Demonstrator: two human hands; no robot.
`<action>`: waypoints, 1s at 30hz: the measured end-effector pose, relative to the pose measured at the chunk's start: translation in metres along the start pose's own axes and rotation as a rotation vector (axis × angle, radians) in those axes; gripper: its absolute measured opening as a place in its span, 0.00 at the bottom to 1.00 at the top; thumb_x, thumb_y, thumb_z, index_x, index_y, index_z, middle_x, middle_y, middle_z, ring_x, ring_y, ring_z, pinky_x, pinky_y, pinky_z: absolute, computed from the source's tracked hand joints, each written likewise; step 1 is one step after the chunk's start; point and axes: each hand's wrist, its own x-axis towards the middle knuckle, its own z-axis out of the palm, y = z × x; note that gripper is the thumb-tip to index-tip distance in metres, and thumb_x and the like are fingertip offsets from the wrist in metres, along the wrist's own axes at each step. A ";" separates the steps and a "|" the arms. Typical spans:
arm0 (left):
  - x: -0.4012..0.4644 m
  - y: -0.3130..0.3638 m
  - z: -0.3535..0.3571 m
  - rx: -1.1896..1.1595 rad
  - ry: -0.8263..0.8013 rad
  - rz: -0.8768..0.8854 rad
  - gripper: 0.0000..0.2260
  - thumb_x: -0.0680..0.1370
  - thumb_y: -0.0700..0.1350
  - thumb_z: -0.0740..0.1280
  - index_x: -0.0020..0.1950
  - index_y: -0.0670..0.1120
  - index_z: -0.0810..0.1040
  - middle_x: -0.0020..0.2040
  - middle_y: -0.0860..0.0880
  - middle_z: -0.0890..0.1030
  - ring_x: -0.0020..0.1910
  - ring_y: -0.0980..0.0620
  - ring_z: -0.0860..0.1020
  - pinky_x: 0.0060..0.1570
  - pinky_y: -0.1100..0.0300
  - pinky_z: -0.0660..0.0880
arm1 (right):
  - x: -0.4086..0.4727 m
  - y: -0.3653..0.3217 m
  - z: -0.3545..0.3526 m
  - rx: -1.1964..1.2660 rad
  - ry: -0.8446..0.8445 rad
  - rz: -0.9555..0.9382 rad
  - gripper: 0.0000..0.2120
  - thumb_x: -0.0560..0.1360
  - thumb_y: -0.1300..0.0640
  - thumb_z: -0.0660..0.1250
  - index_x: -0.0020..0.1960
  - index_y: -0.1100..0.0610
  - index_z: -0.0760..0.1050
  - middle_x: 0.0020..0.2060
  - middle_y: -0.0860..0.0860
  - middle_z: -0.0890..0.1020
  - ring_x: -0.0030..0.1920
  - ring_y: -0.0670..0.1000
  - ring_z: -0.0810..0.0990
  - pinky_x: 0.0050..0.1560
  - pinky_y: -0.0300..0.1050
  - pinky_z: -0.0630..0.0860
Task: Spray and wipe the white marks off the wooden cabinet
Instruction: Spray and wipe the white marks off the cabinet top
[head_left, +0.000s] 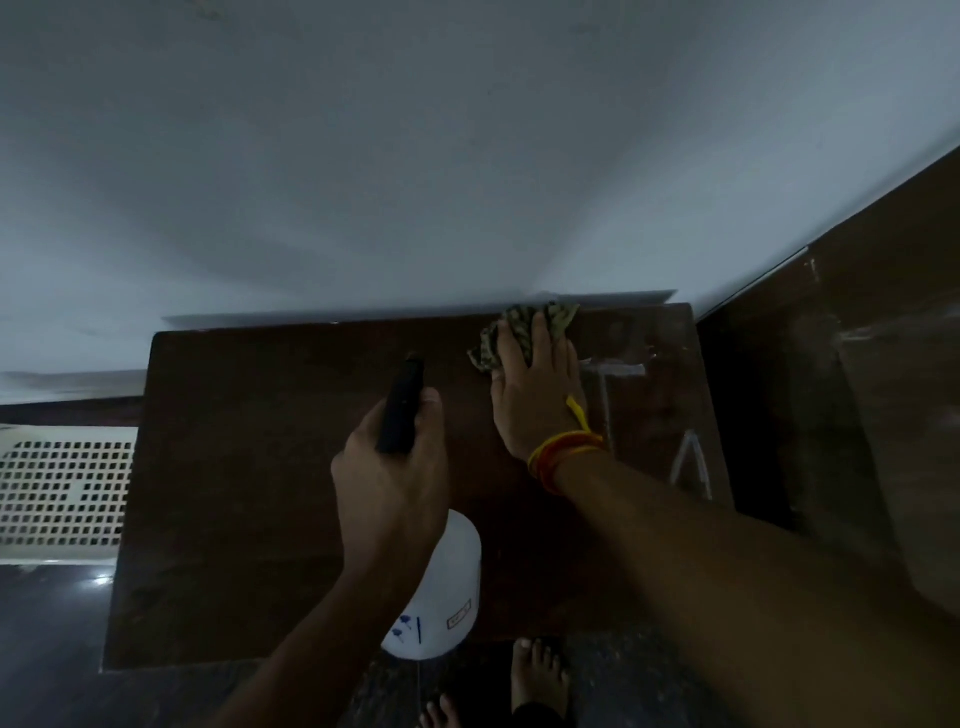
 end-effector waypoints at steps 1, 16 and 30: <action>0.001 0.001 0.001 0.006 0.003 0.002 0.14 0.80 0.52 0.63 0.40 0.44 0.75 0.31 0.44 0.73 0.27 0.49 0.71 0.25 0.58 0.68 | -0.002 0.000 0.000 -0.008 -0.016 -0.006 0.27 0.78 0.50 0.57 0.76 0.50 0.56 0.75 0.62 0.55 0.73 0.66 0.57 0.74 0.57 0.50; 0.004 0.000 0.001 0.031 -0.017 -0.003 0.13 0.80 0.53 0.62 0.39 0.47 0.73 0.28 0.49 0.72 0.24 0.56 0.69 0.22 0.64 0.67 | 0.022 0.038 -0.008 -0.054 -0.004 -0.034 0.27 0.78 0.50 0.57 0.76 0.50 0.56 0.75 0.61 0.55 0.75 0.64 0.54 0.75 0.58 0.50; -0.020 -0.015 -0.009 -0.009 -0.036 0.007 0.11 0.80 0.52 0.63 0.41 0.48 0.74 0.31 0.44 0.75 0.27 0.48 0.72 0.27 0.56 0.71 | 0.034 0.064 -0.023 -0.140 0.025 -0.051 0.28 0.76 0.50 0.57 0.75 0.52 0.58 0.73 0.64 0.60 0.74 0.65 0.56 0.72 0.60 0.53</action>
